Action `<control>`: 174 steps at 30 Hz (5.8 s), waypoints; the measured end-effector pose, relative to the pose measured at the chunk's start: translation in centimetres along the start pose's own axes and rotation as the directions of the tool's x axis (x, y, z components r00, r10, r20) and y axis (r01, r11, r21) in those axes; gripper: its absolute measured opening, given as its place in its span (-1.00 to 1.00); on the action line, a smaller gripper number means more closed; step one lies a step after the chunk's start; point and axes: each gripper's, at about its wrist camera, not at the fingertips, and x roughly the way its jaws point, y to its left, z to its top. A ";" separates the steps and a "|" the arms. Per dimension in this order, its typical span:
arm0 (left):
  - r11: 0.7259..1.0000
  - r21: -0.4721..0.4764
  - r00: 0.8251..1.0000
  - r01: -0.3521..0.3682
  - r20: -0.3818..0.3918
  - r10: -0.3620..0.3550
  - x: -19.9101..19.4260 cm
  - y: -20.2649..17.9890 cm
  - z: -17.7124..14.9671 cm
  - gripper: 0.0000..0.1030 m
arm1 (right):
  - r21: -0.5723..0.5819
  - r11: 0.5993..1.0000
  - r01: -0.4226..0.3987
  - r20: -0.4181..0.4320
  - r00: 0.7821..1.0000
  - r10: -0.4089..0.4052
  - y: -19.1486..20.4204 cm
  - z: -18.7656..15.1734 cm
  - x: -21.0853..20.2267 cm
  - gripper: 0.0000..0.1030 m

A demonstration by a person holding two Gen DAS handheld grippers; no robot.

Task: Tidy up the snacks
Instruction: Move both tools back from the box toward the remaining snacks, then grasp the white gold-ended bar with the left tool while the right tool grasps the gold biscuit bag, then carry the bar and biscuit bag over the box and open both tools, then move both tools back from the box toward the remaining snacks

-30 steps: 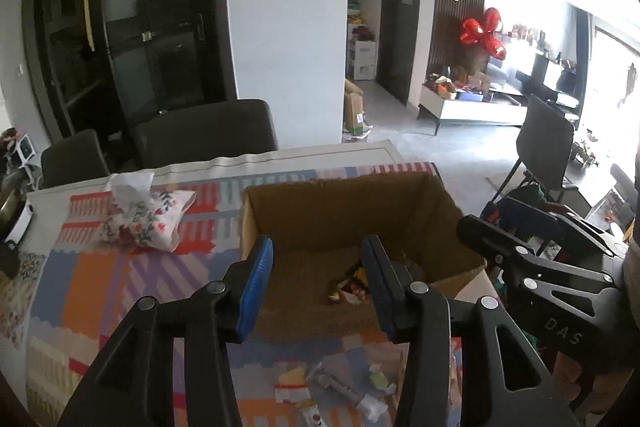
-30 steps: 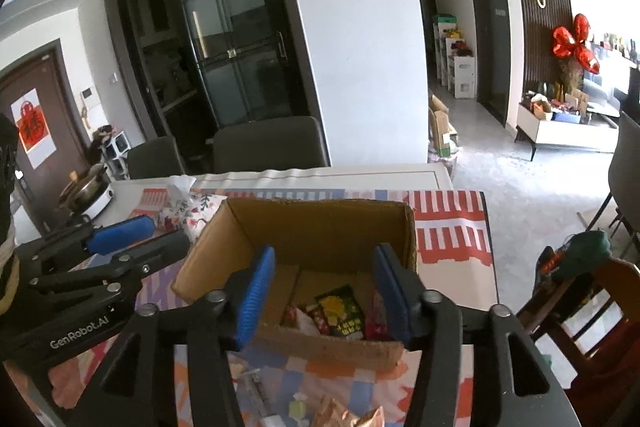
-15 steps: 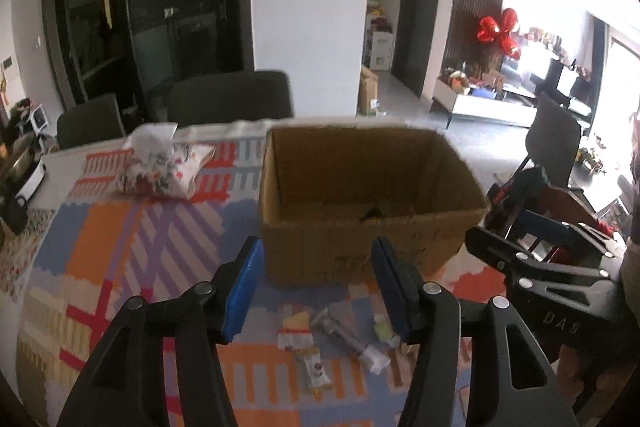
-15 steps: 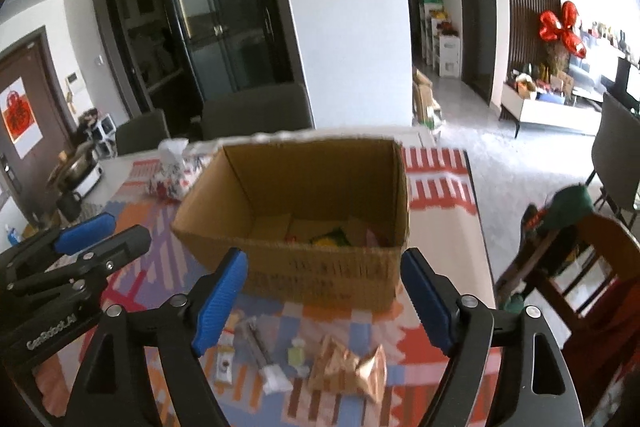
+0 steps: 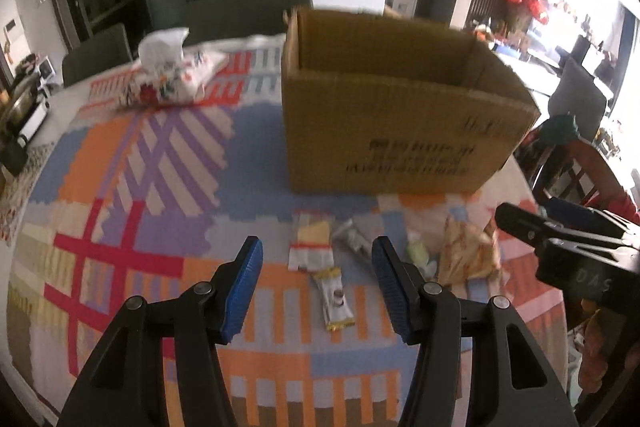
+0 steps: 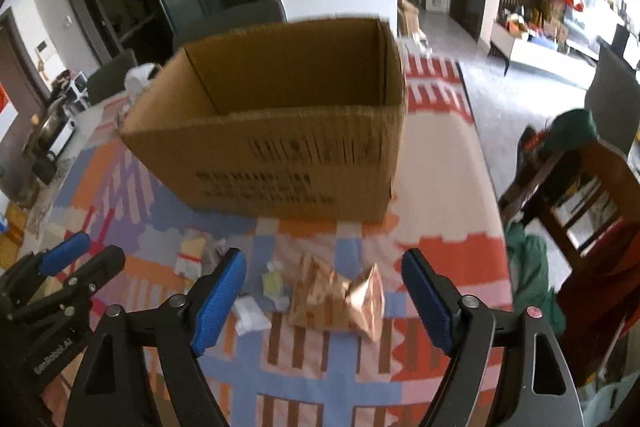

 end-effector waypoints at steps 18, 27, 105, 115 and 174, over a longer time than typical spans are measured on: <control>1.000 -0.028 0.978 0.001 -0.208 -0.006 6.4 -0.1 -2.5 0.05 | 0.052 0.998 0.042 -0.212 0.977 -0.030 -1.5 -2.3 5.4 0.71; 1.000 -0.021 0.963 0.002 -0.268 -0.007 8.6 -0.9 -2.7 -0.09 | 0.080 0.996 0.042 -0.265 0.964 -0.020 -1.6 -2.4 7.2 0.71; 0.986 0.097 0.967 0.136 0.204 -0.154 -7.9 -4.2 7.7 -0.63 | 0.022 0.986 -0.164 0.262 0.953 0.153 0.3 4.0 -9.2 -0.56; 0.987 0.090 0.972 0.133 0.181 -0.147 -5.2 -4.1 12.6 -0.63 | 0.020 0.986 -0.165 0.255 0.955 0.155 0.7 9.1 -7.2 -0.58; 0.986 -0.013 0.970 0.163 -0.182 -0.163 8.0 -4.7 -1.5 -0.33 | 0.012 0.989 -0.145 -0.050 0.988 0.146 -1.1 -5.0 4.5 -0.16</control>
